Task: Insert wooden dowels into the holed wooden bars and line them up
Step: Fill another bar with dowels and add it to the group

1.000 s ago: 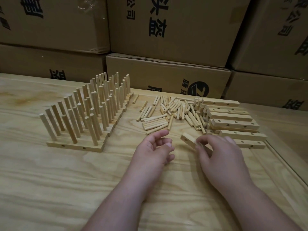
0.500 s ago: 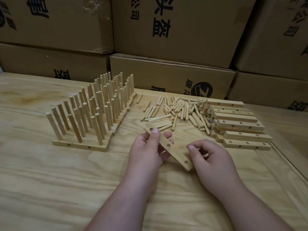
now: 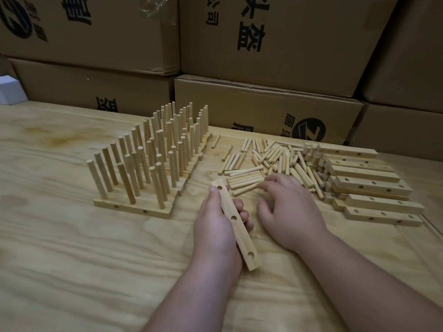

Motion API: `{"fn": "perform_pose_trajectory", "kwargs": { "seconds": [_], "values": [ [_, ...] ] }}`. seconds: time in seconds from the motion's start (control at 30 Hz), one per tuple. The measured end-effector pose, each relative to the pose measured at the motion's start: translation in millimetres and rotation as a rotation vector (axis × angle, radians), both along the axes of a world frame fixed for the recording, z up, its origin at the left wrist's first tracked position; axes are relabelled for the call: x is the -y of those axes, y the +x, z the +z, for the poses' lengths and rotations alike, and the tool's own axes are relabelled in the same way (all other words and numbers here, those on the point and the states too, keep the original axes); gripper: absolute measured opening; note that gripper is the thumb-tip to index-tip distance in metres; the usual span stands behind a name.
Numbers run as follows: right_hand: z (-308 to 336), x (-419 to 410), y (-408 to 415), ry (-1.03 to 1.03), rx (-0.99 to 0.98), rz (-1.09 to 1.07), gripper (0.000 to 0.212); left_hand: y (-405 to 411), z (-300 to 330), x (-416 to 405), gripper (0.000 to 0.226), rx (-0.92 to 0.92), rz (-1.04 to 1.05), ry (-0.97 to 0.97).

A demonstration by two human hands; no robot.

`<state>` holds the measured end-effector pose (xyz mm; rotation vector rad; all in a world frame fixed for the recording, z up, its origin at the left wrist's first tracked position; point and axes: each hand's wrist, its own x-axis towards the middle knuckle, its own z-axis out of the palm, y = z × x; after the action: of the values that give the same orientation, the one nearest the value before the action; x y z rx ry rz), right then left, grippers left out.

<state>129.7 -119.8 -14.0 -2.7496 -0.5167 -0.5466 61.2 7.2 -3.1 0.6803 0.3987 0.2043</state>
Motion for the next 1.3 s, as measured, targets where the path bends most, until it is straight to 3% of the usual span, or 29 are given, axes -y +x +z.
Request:
{"fn": "perform_pose_trajectory", "kwargs": {
  "seconds": [0.2,0.77,1.07,1.3],
  "values": [
    [1.3,-6.9,14.8,-0.142,-0.157,0.169,0.056,0.6,-0.7,0.1,0.034,0.009,-0.004,-0.005],
    [-2.1,-5.3,20.1,-0.203,-0.222,0.212,0.057,-0.1,-0.4,1.3,0.033,0.004,0.001,0.028],
    [-3.7,-5.0,13.6,-0.126,-0.105,0.178,0.047,0.7,0.5,1.8,0.031,-0.001,0.011,0.035],
    [-4.2,1.0,-6.5,-0.112,-0.081,0.065,0.055,-0.2,2.3,2.0,0.031,0.005,-0.003,0.03]
  ]
}}
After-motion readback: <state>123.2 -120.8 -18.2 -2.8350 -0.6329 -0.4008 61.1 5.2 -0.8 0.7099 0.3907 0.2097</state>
